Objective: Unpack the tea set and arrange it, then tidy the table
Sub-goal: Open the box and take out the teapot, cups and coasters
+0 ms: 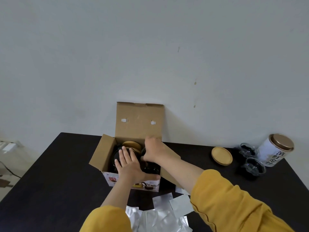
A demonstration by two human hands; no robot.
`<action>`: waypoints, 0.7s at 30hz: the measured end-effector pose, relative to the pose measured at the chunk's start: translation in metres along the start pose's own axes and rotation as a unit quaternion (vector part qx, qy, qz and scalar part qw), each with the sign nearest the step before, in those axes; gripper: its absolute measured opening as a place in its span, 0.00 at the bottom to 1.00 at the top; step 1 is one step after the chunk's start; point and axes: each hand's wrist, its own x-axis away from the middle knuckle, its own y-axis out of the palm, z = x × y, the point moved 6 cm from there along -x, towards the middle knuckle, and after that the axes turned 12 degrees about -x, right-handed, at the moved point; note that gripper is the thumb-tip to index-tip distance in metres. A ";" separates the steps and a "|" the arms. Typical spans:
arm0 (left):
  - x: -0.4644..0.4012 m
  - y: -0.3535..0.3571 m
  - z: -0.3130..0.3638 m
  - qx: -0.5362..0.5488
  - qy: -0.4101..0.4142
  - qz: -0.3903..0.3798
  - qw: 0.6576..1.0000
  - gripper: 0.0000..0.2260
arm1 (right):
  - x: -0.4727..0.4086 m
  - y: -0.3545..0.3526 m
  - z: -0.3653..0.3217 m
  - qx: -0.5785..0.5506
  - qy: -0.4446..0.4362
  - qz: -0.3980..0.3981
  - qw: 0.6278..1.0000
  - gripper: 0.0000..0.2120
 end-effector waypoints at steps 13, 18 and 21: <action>0.002 -0.004 0.000 -0.022 -0.005 -0.005 1.000 0.71 | 0.095 -0.104 0.076 -0.218 0.057 0.052 0.973 0.29; 0.003 -0.005 0.000 -0.031 -0.014 0.005 0.999 0.70 | 0.159 -0.099 0.187 -0.163 0.149 0.041 0.975 0.30; 0.004 -0.006 0.001 -0.034 -0.014 0.009 0.999 0.70 | 0.194 -0.099 0.252 -0.133 0.206 0.032 0.969 0.28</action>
